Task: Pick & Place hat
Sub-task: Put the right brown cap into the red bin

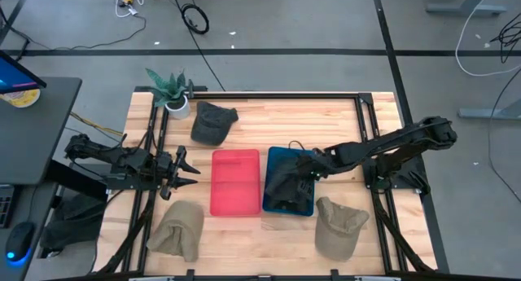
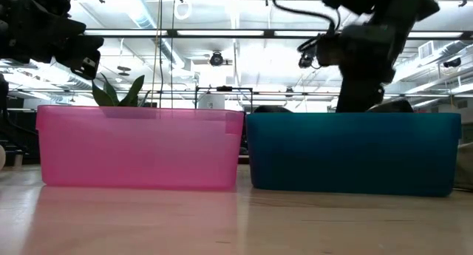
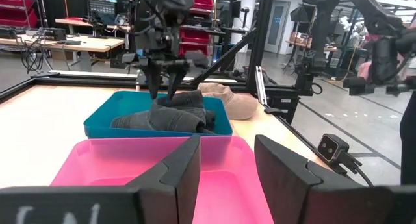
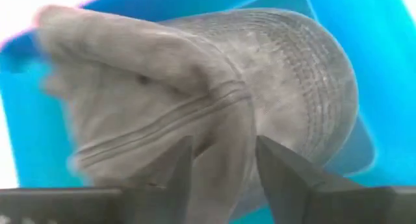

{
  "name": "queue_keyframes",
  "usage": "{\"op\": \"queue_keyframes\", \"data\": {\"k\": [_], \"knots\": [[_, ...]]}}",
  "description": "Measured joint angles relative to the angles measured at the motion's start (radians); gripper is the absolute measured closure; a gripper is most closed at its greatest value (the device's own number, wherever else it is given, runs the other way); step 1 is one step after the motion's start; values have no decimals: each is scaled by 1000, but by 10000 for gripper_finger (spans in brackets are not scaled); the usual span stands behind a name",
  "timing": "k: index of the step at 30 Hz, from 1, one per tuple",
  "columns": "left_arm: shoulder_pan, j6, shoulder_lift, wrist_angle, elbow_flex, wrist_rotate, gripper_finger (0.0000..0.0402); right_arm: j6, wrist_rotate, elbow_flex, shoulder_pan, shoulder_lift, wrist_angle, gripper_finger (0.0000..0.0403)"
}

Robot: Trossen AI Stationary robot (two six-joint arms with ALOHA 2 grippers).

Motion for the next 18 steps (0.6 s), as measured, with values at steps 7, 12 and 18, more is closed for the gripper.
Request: {"op": "queue_keyframes", "data": {"k": [7, 12, 18], "knots": [[0, 0, 0, 0, 0, 0, 252, 75, -170, 2, 12, -154, -13, 151], [0, 0, 0, 0, 0, 0, 252, 155, -174, 2, 66, -261, -45, 142], [0, 0, 0, 0, 1, 0, 252, 228, -173, 4, 183, -348, -119, 156]]}}
